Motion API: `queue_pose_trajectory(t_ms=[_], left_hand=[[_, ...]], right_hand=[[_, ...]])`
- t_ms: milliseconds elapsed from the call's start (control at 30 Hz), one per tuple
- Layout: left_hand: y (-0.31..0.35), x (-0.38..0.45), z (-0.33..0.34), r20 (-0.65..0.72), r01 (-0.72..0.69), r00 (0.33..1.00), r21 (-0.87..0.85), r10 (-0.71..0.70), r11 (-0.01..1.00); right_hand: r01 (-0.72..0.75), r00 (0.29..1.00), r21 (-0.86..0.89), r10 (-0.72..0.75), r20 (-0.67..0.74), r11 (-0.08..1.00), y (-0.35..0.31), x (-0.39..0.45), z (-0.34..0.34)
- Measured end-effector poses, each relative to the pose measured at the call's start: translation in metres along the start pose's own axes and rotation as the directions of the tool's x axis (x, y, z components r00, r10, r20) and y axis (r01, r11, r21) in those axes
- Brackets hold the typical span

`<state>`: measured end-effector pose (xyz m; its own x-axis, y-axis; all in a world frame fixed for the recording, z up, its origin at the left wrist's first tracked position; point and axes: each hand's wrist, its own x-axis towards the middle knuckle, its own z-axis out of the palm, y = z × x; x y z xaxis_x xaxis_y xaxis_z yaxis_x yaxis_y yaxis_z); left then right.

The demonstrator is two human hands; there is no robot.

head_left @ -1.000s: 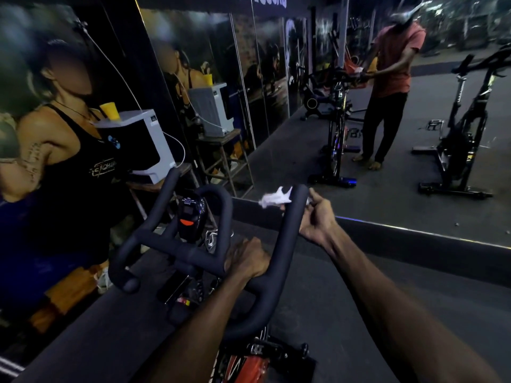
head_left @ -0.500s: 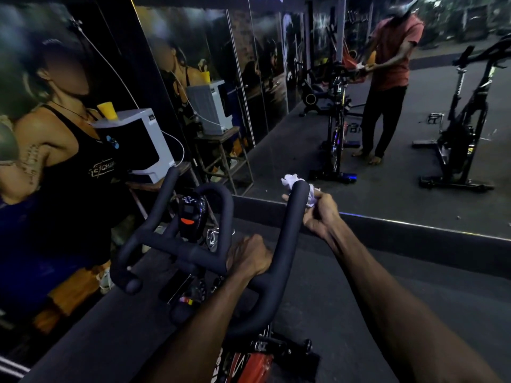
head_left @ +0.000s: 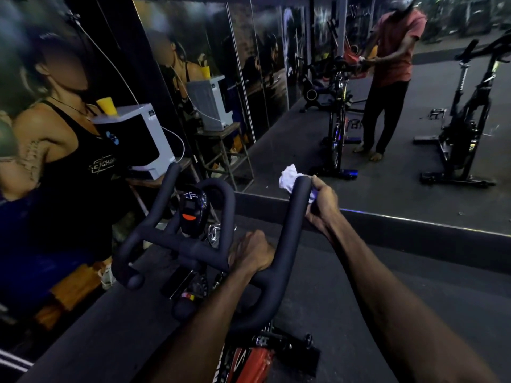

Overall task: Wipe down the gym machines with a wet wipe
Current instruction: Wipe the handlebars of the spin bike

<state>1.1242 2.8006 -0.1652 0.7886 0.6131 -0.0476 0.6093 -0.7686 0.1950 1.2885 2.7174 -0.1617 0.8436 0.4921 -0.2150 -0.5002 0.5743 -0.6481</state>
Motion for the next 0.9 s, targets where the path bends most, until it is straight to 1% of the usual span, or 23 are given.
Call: queue_pose_trajectory(t_ms=[33, 100, 167, 200, 267, 333, 367, 400, 467, 500, 533, 600, 633, 667, 700, 733, 767, 800, 900], left_hand=[[0.000, 0.000, 0.000, 0.000, 0.001, 1.000, 0.001, -0.001, 1.000], [0.000, 0.001, 0.000, -0.003, -0.001, 1.000, 0.006, 0.001, 1.000], [0.000, 0.001, 0.001, -0.003, -0.001, 1.000, 0.012, 0.001, 1.000], [0.000, 0.001, 0.000, -0.004, 0.003, 1.000, 0.011, -0.003, 1.000], [0.000, 0.001, 0.000, 0.001, 0.001, 1.000, 0.006, -0.001, 1.000], [0.000, 0.001, -0.001, 0.006, -0.004, 1.000, 0.009, 0.004, 1.000], [-0.001, 0.001, -0.001, 0.009, -0.005, 1.000, 0.011, 0.005, 1.000], [-0.001, 0.000, -0.001, 0.013, -0.006, 1.000, 0.010, 0.005, 1.000], [-0.001, 0.001, -0.001, 0.019, -0.009, 1.000, 0.004, 0.009, 1.000], [-0.001, 0.001, -0.001, 0.023, -0.008, 1.000, 0.000, 0.008, 1.000], [-0.001, 0.001, -0.001, 0.027, -0.005, 1.000, -0.005, 0.005, 1.000], [0.000, 0.000, -0.003, 0.030, -0.001, 1.000, -0.015, 0.001, 1.000], [0.001, 0.000, -0.003, 0.031, 0.000, 1.000, -0.017, 0.001, 1.000], [0.001, -0.001, -0.004, 0.032, -0.001, 0.999, -0.015, 0.002, 1.000], [0.001, -0.002, -0.004, 0.030, -0.003, 1.000, -0.010, 0.004, 1.000], [0.001, -0.002, -0.004, 0.024, -0.005, 1.000, -0.003, 0.005, 1.000], [0.001, -0.002, -0.004, 0.018, -0.008, 1.000, 0.006, 0.008, 1.000], [0.001, -0.002, -0.004, 0.014, -0.012, 1.000, 0.015, 0.011, 1.000], [0.000, 0.000, -0.002, 0.009, -0.019, 1.000, 0.023, 0.019, 1.000]], right_hand=[[-0.022, 1.000, 0.023, 0.022, 0.000, 0.999, 0.007, -0.001, -0.002], [-0.045, 0.998, 0.025, 0.046, -0.044, 0.999, 0.022, -0.007, -0.012], [-0.044, 0.997, 0.054, 0.047, -0.055, 0.998, 0.027, -0.015, -0.019], [-0.051, 0.998, 0.093, 0.055, -0.038, 0.994, 0.027, -0.015, -0.021], [-0.105, 0.994, 0.240, 0.107, 0.004, 0.965, 0.017, -0.024, -0.014], [-0.159, 0.987, 0.249, 0.143, 0.078, 0.955, 0.009, -0.025, -0.006], [-0.164, 0.985, 0.212, 0.150, 0.083, 0.963, 0.008, -0.027, -0.001], [-0.129, 0.991, 0.124, 0.124, 0.045, 0.984, 0.014, -0.030, 0.000], [-0.070, 0.997, 0.033, 0.070, 0.021, 0.997, 0.032, -0.036, -0.011], [-0.044, 0.998, -0.026, 0.045, 0.037, 0.999, 0.042, -0.045, -0.018], [-0.020, 0.997, -0.047, 0.023, 0.068, 0.999, 0.053, -0.051, -0.027], [-0.020, 0.994, 0.032, 0.016, 0.107, 0.999, 0.057, -0.047, -0.040], [-0.059, 0.995, 0.091, 0.052, 0.088, 0.994, 0.053, -0.038, -0.042], [-0.067, 0.997, 0.115, 0.064, 0.032, 0.991, 0.046, -0.029, -0.041], [-0.091, 0.995, 0.101, 0.086, 0.054, 0.991, 0.037, -0.018, -0.038], [-0.100, 0.992, 0.050, 0.096, 0.076, 0.994, 0.029, -0.012, -0.032], [-0.070, 0.995, -0.041, 0.073, 0.072, 0.997, 0.024, -0.013, -0.024], [-0.051, 0.995, -0.080, 0.058, 0.084, 0.996, 0.024, -0.018, -0.019], [0.046, 0.998, -0.207, -0.035, 0.058, 0.977, 0.050, -0.037, -0.023]])
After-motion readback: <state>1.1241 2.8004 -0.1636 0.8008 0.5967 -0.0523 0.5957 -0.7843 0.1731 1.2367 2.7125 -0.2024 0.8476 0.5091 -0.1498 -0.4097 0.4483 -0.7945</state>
